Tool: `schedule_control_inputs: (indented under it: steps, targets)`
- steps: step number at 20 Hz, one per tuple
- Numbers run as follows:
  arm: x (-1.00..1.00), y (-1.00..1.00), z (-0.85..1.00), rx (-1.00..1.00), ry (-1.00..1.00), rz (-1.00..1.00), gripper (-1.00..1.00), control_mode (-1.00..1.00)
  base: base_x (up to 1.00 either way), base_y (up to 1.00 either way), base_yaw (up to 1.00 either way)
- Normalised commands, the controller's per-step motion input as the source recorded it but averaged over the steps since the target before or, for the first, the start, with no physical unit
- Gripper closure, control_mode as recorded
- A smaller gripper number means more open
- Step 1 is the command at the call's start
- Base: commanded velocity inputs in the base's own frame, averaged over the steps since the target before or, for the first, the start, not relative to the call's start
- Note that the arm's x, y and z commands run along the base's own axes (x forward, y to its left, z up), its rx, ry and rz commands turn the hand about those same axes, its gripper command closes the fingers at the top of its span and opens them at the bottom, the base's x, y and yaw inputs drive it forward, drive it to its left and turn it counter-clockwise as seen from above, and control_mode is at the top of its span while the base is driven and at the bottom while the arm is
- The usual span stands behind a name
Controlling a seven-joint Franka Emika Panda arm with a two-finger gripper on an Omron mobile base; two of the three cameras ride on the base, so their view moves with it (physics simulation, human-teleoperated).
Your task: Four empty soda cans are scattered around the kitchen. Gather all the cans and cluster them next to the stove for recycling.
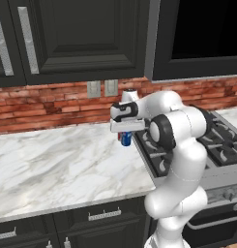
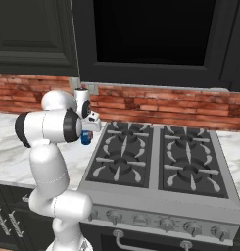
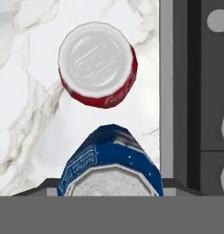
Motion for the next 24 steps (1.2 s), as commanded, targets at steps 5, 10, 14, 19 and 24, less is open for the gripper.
schedule_control_inputs:
  steps: [5, 10, 14, 19, 24]
  targets:
    - [0.19, 0.0, -0.13, 0.0, 0.0, 0.0, 1.0, -1.0, 0.0, 0.0, 0.0]
    - [0.19, 0.0, -0.11, 0.0, 0.0, 0.0, 1.0, -1.0, 0.0, 0.0, 0.0]
    - [0.11, 0.0, -0.16, 0.0, 0.0, 0.0, 1.0, -1.0, 0.0, 0.0, 0.0]
    - [0.03, 0.0, -0.23, 0.0, 0.0, 0.0, 1.0, -1.0, 0.0, 0.0, 0.0]
    - [0.0, 0.0, -0.11, 0.0, 0.0, 0.0, -1.0, -1.0, 0.0, 0.0, 0.0]
